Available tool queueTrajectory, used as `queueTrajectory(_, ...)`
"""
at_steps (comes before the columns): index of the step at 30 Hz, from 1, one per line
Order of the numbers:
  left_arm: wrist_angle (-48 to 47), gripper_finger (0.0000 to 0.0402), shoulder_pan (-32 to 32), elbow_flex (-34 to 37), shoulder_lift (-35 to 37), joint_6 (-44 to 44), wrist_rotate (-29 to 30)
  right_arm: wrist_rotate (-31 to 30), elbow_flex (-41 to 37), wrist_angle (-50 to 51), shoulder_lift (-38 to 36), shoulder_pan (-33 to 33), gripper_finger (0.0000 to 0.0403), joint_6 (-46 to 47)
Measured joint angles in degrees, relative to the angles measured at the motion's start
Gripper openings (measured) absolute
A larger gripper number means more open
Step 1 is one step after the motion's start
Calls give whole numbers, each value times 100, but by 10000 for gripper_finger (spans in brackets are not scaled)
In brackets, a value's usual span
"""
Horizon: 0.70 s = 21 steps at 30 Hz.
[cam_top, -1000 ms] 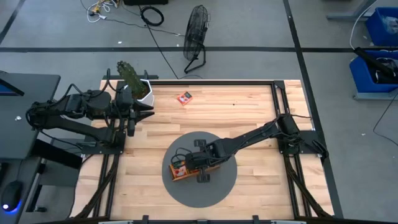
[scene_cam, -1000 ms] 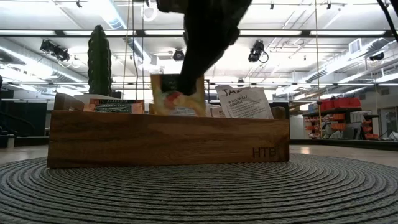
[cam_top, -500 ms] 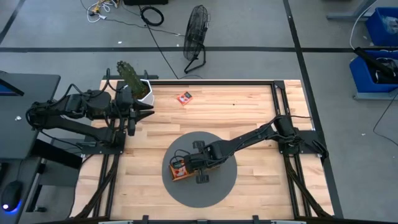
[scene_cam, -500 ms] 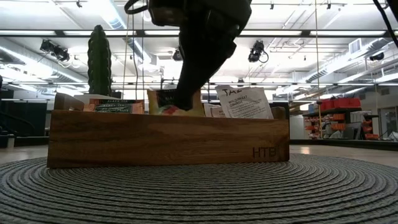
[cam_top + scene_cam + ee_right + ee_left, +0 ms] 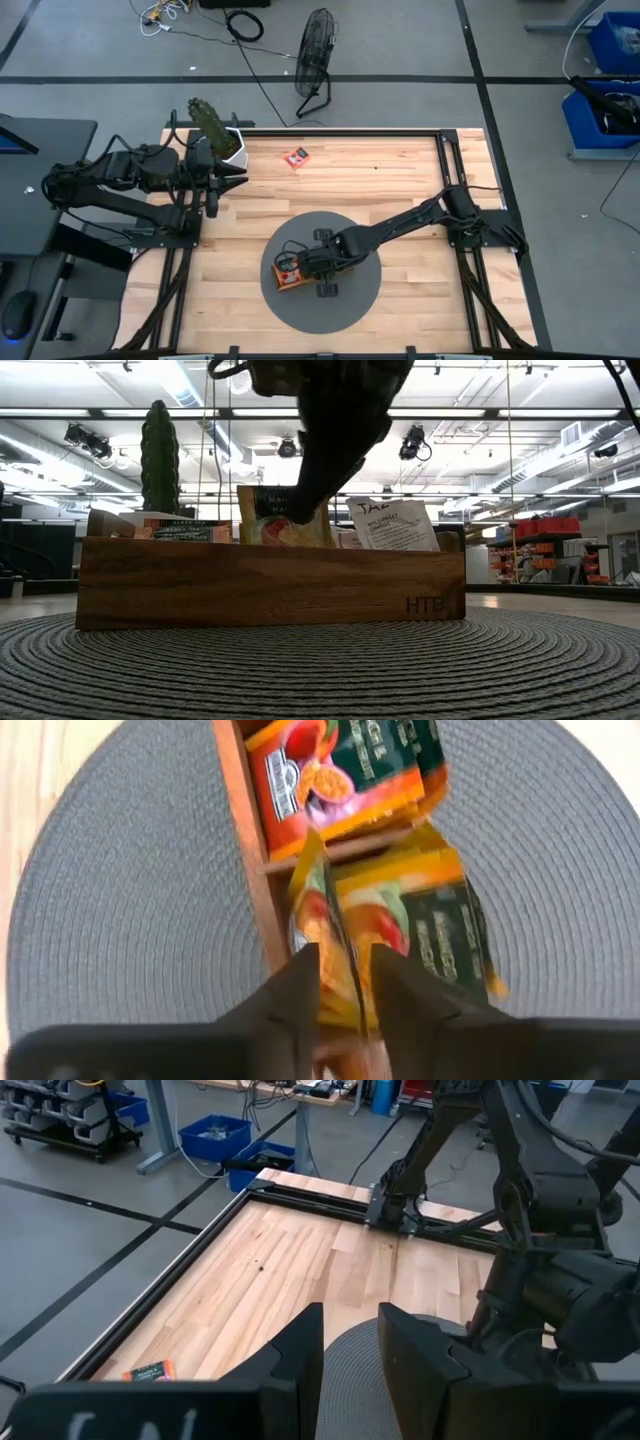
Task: Pick & Place Tea
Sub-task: Put the orange tea bag into the left section of the wooden organizer
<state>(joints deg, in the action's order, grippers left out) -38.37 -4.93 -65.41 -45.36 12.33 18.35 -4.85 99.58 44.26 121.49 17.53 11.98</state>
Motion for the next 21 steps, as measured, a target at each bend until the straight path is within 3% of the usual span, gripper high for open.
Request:
queueTrajectory(10, -18, 101, 0, 0, 0, 109, -4, -16, 0, 173, -465, -26, 174, 160)
queueTrajectory(21, 20, 101, 0, 4, -498, 167, 9, -27, 1, -262, -1686, -501, 178, 846)
